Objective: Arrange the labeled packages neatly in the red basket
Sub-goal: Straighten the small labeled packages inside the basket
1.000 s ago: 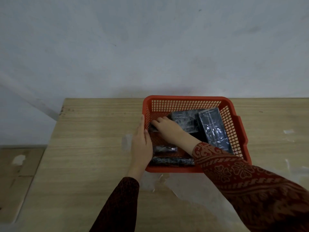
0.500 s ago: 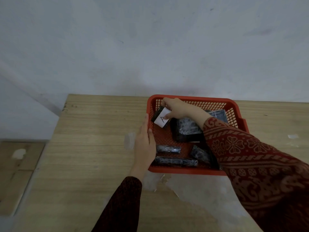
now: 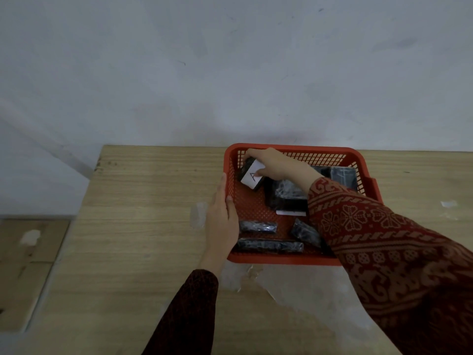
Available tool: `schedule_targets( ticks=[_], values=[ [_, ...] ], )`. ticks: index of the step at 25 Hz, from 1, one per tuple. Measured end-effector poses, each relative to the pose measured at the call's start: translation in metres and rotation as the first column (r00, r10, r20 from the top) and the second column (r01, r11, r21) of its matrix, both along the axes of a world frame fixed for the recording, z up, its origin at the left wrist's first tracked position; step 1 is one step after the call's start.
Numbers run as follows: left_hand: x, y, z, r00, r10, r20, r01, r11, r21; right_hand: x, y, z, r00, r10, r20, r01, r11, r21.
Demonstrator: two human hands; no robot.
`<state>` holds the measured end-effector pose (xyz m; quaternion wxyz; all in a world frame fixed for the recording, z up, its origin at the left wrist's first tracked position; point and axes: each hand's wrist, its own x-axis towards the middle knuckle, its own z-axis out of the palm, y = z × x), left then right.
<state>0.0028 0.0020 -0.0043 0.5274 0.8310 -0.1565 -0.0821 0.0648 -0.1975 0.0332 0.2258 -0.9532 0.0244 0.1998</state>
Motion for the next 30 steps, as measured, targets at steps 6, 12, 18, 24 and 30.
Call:
schedule_targets(
  ticks=[6, 12, 18, 24, 30],
  values=[
    [-0.001, 0.0, 0.006, 1.0, -0.014, -0.005, 0.014, 0.999, -0.036, 0.003, 0.001, -0.001, 1.0, 0.002, -0.006, -0.002, 1.0, 0.007],
    [0.0, 0.0, 0.005, 0.999, -0.001, 0.043, 0.001, 1.0, -0.004, -0.011, 0.02, -0.014, 0.973, 0.203, -0.109, -0.231, 0.85, -0.473],
    [0.0, -0.001, 0.004, 0.999, 0.01, 0.034, -0.011, 1.0, 0.006, -0.018, 0.027, -0.022, 0.982, 0.189, 0.004, -0.143, 0.756, -0.638],
    [0.001, 0.0, 0.002, 1.0, 0.008, -0.006, -0.008, 1.0, 0.004, -0.06, 0.049, -0.011, 0.925, 0.188, 0.33, -0.105, 0.962, -0.252],
    [0.001, 0.0, 0.001, 1.0, -0.001, 0.009, 0.001, 1.0, 0.005, -0.117, 0.054, -0.027, 0.989, 0.145, -0.014, -0.146, 0.979, -0.143]
  ],
)
